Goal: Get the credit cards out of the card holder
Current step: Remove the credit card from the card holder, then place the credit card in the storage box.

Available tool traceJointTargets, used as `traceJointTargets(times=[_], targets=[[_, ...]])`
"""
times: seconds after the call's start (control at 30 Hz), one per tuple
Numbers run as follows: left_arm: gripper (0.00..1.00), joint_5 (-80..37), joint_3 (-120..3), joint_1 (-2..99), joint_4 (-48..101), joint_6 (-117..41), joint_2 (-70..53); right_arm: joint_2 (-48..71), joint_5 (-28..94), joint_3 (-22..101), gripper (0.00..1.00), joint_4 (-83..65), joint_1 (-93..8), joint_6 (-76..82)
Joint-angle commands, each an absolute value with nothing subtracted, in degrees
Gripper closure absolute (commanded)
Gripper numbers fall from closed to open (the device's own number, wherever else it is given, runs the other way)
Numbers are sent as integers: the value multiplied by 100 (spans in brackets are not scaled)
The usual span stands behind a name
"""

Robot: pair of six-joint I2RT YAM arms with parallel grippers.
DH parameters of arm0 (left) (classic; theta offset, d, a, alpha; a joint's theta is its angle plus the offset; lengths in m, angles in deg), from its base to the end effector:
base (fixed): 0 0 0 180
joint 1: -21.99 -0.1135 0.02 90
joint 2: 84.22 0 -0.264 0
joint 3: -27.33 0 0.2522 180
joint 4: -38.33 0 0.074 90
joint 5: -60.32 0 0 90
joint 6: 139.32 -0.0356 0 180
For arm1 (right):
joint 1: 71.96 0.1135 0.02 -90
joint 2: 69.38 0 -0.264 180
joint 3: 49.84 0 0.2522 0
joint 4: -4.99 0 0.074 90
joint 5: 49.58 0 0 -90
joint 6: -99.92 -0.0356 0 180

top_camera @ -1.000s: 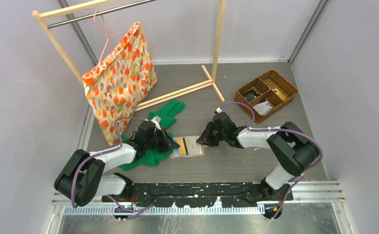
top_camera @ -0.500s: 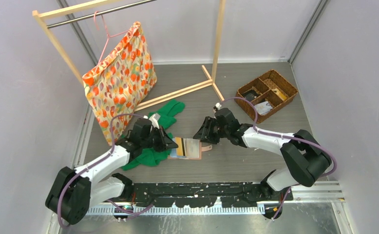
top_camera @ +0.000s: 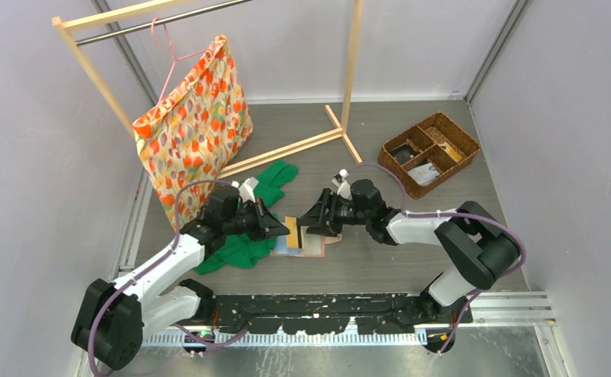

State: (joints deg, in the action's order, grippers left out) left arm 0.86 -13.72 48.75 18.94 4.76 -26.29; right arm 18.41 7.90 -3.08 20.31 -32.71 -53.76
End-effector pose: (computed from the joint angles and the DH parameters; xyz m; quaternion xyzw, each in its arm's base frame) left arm 0.1754 -0.1087 0.2021 -0.0876 0.8643 -0.4615 0.1795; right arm 0.2154 0.2007 0.1666 0.0264 0.8260 0.5472 0.1328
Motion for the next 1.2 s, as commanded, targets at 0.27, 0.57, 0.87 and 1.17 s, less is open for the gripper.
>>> traceJointTargets(times=[0.27,0.57,0.87,1.17], targets=[[99,1057,-1381,4406,3034,1191,-2630,2208,-121,-570,46,4527,-3280,-6499],[99,1117,-1305,4381,3191,1283,-2567,2935,-139,-663,90,6191,-3281,-7414],[67,771,-1802,4343,1925,629,-2709,1122,1092,-335,99,1809,-3593,-5474],[43,185,-2722,4325,423,-302,-3117,-272,4525,2338,99,-4887,-5888,-2489]])
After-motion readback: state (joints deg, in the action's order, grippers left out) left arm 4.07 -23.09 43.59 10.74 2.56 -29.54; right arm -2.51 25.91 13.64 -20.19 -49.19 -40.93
